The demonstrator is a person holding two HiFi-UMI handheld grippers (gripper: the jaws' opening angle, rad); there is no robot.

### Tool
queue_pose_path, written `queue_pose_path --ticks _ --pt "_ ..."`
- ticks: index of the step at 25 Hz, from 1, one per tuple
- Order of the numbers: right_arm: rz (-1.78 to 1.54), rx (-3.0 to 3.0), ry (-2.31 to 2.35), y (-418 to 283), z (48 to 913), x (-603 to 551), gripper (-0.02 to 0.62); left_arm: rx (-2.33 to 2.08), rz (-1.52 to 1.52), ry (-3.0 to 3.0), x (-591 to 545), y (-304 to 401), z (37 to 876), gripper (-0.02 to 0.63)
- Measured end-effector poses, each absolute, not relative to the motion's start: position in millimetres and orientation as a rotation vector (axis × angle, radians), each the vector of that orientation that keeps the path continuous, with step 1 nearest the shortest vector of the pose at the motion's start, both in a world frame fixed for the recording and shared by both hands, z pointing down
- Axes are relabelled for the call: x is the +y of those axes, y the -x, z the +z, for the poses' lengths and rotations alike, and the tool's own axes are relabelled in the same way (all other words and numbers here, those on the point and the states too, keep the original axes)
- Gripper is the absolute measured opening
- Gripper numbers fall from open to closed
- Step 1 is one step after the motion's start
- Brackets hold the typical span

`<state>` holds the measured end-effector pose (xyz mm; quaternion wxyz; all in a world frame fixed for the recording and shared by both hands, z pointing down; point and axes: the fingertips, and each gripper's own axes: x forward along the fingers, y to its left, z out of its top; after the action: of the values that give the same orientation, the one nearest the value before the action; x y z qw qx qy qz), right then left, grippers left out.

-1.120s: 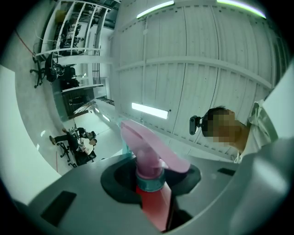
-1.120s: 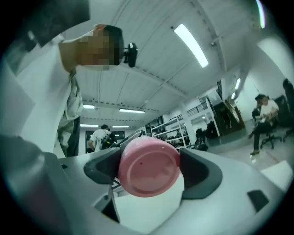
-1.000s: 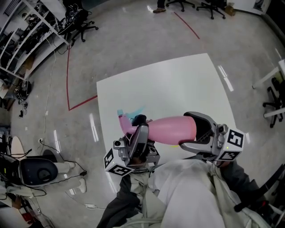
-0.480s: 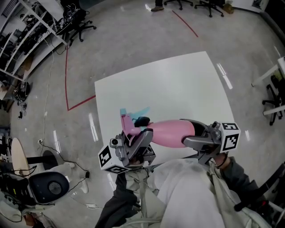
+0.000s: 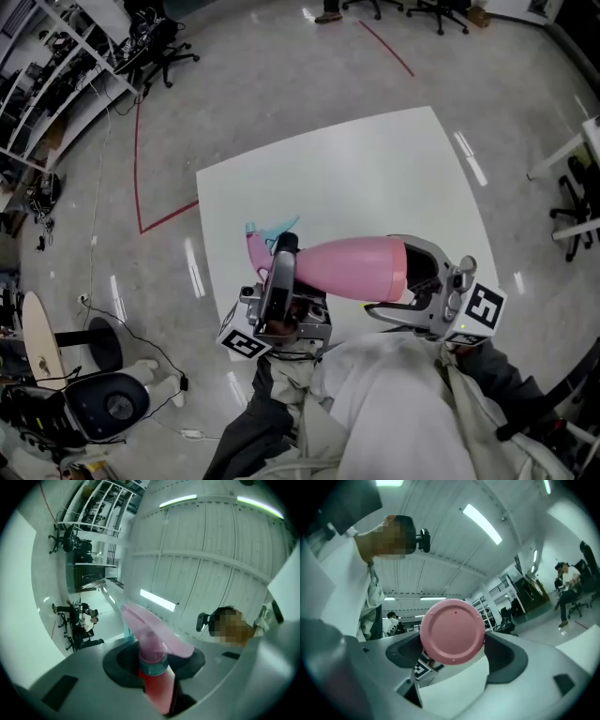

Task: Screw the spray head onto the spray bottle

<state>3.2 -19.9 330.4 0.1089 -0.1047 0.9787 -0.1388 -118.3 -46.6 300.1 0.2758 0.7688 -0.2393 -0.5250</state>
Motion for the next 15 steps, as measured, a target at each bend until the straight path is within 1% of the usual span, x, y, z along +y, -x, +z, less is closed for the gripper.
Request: queue_pose_path --ticks 1,3,9,11,15 --pt "-0.380 2.885 0.327 -5.1 330.8 -19.7 0.388 -0.647 -1.394 -2.092 -45.4 115.1 297.6 0.124" --pt "-0.440 2.875 0.311 -7.9 331.8 -19.8 0.388 -0.666 -1.360 -2.163 -43.4 110.7 289.2 0.124" --pt "-0.890 2.697 0.158 -7.6 340.3 -28.5 0.388 -0.730 -1.298 -2.343 -38.3 105.6 272.6 0.124" --pt "-0.994 2.639 0.113 -10.4 345.9 -26.7 0.387 -0.728 -1.274 -2.393 -34.6 100.1 271.6 0.124" --pt "-1.056 2.628 0.097 -15.2 358.9 -21.7 0.388 -0.738 -1.239 -2.404 -31.9 92.8 281.8 0.124"
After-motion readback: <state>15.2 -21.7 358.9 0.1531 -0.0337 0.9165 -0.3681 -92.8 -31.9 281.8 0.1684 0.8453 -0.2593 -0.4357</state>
